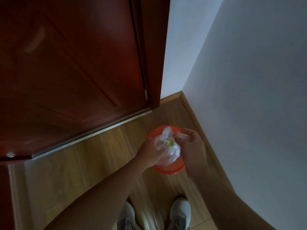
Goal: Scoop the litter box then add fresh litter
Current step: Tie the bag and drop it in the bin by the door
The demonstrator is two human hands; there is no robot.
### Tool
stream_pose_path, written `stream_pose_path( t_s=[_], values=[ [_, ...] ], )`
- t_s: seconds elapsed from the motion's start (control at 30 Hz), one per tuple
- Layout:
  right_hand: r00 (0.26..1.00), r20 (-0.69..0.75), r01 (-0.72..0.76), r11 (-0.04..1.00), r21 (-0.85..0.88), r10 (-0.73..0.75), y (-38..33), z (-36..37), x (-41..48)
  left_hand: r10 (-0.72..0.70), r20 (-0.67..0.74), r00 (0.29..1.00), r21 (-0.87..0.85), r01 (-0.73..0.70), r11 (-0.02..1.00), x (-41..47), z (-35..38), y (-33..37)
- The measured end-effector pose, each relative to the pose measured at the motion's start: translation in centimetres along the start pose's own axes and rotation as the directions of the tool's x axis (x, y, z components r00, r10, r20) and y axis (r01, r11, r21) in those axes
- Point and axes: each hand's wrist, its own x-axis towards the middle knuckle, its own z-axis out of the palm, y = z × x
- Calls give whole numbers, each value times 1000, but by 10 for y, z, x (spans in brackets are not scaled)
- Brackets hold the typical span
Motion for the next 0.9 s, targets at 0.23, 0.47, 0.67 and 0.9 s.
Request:
stream_pose_path(
  t_s=[0.23, 0.47, 0.67, 0.9],
  values=[
    [986, 161, 0, 948, -317, 53, 19, -4, 10, -9, 29, 1000, 76, 7, 997, -1, -8, 0],
    [984, 179, 75, 851, -519, 22, -3, -18, -15, 52, 51, 997, 168, -60, 984, -36, -44, 29],
    [974, 222, 179, 745, -642, -44, -59, -42, -61, 91, 67, 994, 260, -106, 960, -77, -91, 69],
    [968, 197, 251, 623, -741, -156, -109, -64, -118, 118, 110, 987, 383, -152, 911, -138, -144, 114]
  ],
)
